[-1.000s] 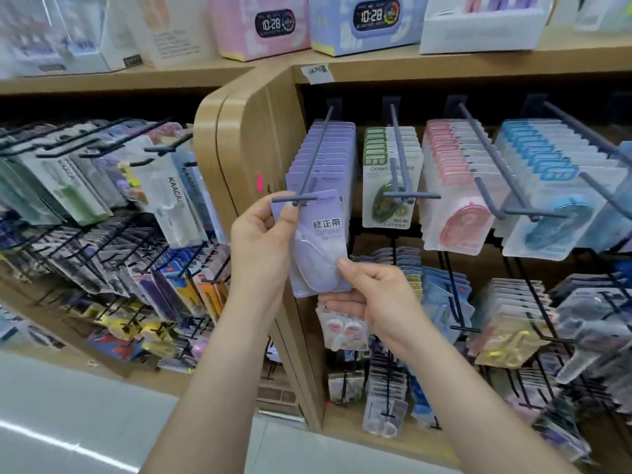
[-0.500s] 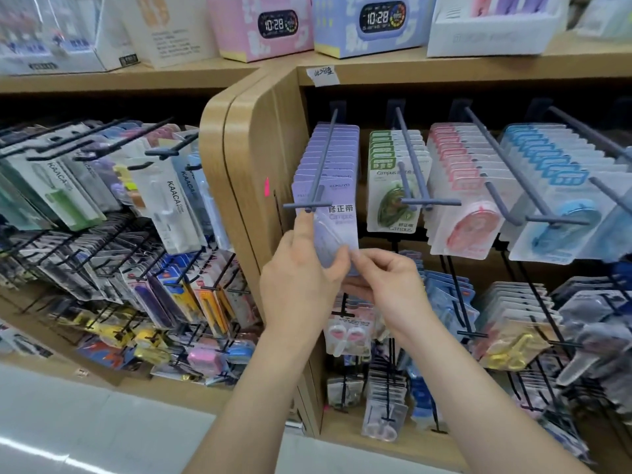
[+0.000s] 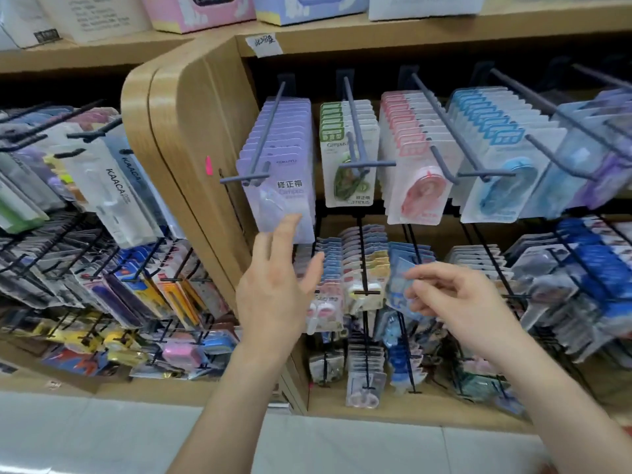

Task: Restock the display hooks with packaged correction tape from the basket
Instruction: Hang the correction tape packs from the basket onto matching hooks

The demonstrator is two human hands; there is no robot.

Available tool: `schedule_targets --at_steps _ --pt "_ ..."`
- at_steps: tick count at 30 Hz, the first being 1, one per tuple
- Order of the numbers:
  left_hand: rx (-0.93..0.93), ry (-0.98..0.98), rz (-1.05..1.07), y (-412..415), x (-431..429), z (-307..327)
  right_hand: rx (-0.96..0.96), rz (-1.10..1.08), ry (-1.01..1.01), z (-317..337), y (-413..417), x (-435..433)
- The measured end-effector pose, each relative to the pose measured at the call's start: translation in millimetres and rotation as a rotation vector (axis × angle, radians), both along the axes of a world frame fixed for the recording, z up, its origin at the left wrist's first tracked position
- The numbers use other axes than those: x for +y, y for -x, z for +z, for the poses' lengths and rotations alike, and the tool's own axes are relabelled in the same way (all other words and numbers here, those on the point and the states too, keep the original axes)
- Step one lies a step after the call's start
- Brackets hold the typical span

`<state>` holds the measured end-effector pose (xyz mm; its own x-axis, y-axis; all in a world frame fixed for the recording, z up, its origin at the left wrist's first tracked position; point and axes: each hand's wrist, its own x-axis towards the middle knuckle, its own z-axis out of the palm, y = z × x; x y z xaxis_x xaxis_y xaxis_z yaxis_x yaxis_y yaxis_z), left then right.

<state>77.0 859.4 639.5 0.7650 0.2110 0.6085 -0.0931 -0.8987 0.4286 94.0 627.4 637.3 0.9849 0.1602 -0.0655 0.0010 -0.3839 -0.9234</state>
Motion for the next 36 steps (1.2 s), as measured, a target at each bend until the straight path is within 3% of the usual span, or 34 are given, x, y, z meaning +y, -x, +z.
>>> schedule_targets --at_steps 6,13,17,25,31,36 --pt "0.081 -0.113 -0.402 19.3 -78.7 -33.7 0.016 -0.068 0.242 -17.8 44.8 -108.7" --pt "0.327 -0.227 -0.764 53.2 -242.7 -77.2 0.105 -0.245 0.565 -76.5 139.3 -285.2" --pt "0.516 -0.262 -0.933 78.5 -351.1 -111.7 0.167 -0.433 0.506 -109.2 215.5 -385.8" --pt "0.819 -0.288 -1.113 102.7 -528.2 -195.9 0.497 -1.065 0.218 -169.2 342.8 -530.3" --pt "1.054 -0.255 -1.160 84.7 -625.7 -269.2 0.625 -1.244 0.127 -222.1 358.4 -574.5" --pt "1.214 -0.348 -1.145 63.9 -694.1 -360.3 0.768 -1.290 0.062 -311.1 334.9 -607.2"
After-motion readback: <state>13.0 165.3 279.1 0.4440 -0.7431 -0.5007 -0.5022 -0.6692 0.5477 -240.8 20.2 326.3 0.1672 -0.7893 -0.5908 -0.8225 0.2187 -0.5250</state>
